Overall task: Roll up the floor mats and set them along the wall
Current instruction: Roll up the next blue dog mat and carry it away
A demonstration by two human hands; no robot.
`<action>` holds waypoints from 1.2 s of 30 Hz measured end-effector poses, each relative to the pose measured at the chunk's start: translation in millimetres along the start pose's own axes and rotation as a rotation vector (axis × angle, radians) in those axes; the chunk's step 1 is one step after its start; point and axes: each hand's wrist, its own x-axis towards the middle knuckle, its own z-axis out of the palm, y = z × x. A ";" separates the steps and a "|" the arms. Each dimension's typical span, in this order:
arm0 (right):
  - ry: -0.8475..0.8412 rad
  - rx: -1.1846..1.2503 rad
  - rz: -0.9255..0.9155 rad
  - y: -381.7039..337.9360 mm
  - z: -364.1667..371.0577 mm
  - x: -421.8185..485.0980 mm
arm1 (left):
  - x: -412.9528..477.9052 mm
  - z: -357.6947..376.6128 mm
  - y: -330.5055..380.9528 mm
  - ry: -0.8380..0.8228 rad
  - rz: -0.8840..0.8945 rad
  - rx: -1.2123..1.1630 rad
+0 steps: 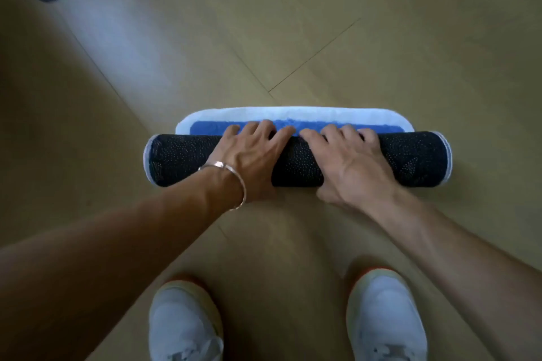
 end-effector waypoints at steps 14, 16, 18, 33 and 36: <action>-0.374 0.185 -0.026 15.9 -25.8 35.7 | 21.1 -1.2 -6.3 -0.227 -0.083 -0.171; -0.390 0.178 -0.022 14.9 -25.8 36.0 | 24.1 0.3 -3.1 -0.262 -0.123 -0.141; -0.366 0.162 -0.026 14.9 -24.2 35.7 | 26.7 -0.1 -0.7 -0.271 -0.138 -0.107; -0.168 0.128 0.006 4.2 -13.1 0.5 | 2.1 -27.9 14.3 -0.184 -0.030 0.147; -0.174 0.249 0.013 -6.8 -40.2 -21.9 | -24.8 -68.1 9.1 -0.191 0.026 0.182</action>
